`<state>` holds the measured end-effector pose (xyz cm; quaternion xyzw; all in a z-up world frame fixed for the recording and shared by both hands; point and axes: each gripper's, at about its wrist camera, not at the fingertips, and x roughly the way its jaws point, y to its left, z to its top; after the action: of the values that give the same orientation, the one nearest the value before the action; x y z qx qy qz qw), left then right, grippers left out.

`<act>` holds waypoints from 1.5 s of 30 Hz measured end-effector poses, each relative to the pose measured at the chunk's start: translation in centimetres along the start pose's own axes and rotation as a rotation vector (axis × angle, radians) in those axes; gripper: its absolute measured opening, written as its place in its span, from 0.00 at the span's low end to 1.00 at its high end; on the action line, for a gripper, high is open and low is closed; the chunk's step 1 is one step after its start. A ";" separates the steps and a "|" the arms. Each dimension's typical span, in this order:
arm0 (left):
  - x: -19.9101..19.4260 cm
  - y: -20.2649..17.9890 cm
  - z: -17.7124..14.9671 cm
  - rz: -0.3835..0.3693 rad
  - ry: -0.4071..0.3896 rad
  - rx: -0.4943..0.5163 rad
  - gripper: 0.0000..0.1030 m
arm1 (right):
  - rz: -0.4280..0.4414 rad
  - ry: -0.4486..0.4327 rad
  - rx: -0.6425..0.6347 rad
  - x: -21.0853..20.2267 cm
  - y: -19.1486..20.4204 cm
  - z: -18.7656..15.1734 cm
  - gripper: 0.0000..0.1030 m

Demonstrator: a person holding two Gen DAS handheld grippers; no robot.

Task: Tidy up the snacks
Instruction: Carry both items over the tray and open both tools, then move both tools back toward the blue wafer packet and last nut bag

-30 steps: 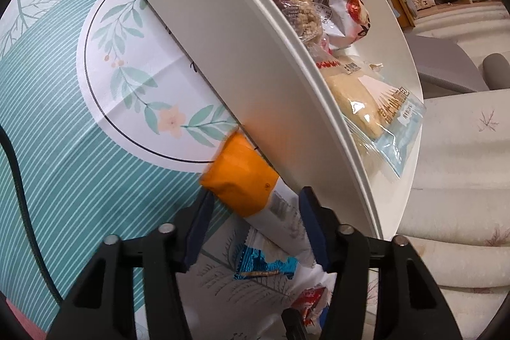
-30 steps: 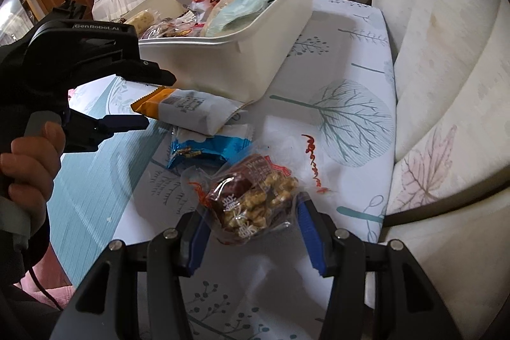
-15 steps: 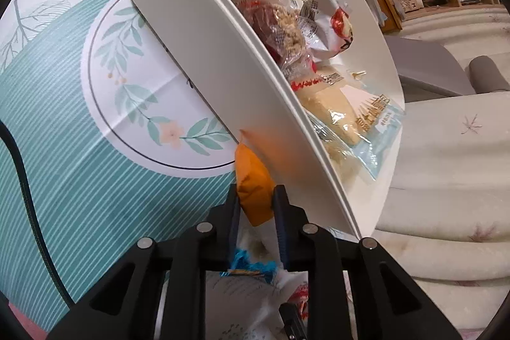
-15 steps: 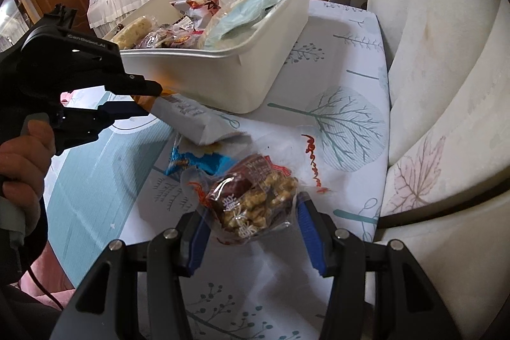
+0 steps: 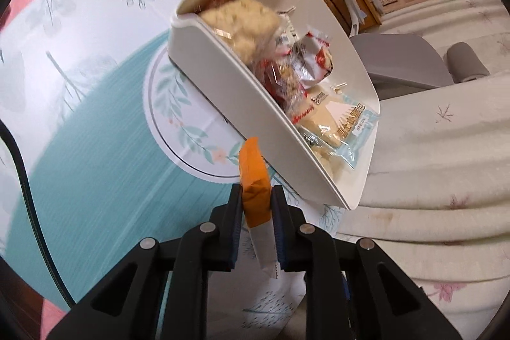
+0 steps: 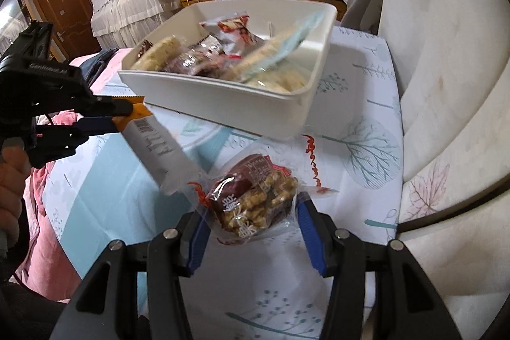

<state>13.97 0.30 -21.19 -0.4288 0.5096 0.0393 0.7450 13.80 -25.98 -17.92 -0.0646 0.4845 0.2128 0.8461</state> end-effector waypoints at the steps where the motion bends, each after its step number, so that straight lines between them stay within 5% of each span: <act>1: -0.7 0.2 0.4 -0.001 0.001 0.011 0.15 | -0.003 -0.003 0.008 -0.2 0.4 0.1 0.50; 11: -6.8 -0.9 5.8 0.007 0.017 0.193 0.15 | -0.044 -0.082 0.073 -1.7 4.4 3.3 0.51; 20: -9.9 -4.0 11.0 -0.031 -0.046 0.393 0.15 | -0.093 -0.157 0.095 -1.4 7.2 6.7 0.51; 35: -7.0 -10.1 17.7 -0.067 -0.062 0.629 0.16 | -0.193 -0.264 0.142 0.6 8.0 12.9 0.54; 37: -6.1 -10.5 18.0 -0.047 -0.040 0.644 0.21 | -0.198 -0.262 0.164 1.1 7.7 13.3 0.54; 39: -5.2 -10.8 18.0 -0.022 -0.005 0.655 0.54 | -0.197 -0.246 0.181 1.6 7.5 13.5 0.57; 40: -4.8 -10.9 17.9 -0.012 0.010 0.665 0.61 | -0.196 -0.225 0.192 2.0 7.3 13.5 0.60; 45: -3.7 -11.0 16.3 0.014 0.080 0.724 0.71 | -0.213 -0.149 0.247 3.3 6.7 12.5 0.61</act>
<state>29.55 5.82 -9.84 -0.1348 0.5223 -0.1552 0.8276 22.28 -15.01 -13.52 0.0046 0.4333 0.0649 0.8989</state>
